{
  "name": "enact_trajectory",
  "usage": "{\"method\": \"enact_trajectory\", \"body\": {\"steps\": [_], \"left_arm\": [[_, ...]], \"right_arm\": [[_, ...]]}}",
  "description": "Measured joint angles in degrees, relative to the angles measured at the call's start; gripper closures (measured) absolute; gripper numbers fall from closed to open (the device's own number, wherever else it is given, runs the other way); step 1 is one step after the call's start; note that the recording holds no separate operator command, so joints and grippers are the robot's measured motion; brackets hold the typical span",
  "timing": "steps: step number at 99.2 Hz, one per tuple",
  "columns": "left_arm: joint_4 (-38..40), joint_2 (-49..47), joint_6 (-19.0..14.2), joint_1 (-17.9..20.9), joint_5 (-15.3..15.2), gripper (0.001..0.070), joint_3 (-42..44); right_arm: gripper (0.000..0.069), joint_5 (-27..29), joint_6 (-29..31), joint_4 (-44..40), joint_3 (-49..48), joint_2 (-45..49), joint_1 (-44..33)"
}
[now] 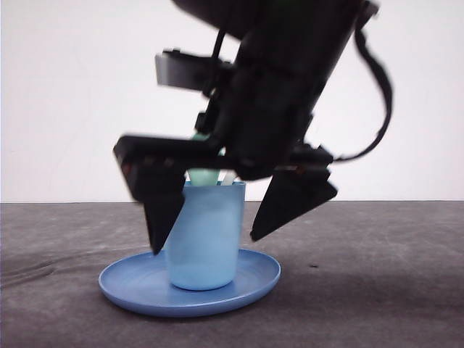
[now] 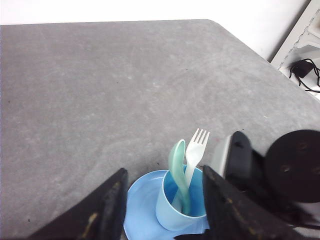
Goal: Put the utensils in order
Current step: 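Open the right gripper and raise it away from the cup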
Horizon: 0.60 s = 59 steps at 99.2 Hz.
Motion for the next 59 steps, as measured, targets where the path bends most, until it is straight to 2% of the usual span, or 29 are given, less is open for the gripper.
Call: {"method": "enact_trajectory", "body": {"steps": [22,36,45,59], "left_arm": [[0.02,0.00,0.00,0.00,0.02,0.0429,0.00],[0.00,-0.02,0.00,0.00,-0.17,0.0429,0.00],[-0.02,-0.17,0.00,0.00,-0.46,0.0429,0.00],[-0.04,-0.98,0.00,0.00,-1.05,0.0429,0.00]], "right_arm": [[0.0011,-2.78,0.26,-12.00,0.63,-11.63,0.00],[0.0011,-2.49,0.26,-17.33,0.96,-21.40,0.00],[0.0011,0.70,0.17,-17.55,1.20,-28.24,0.00],[0.0012,10.49,-1.53,-16.61,2.99,-38.95,0.00]]}}
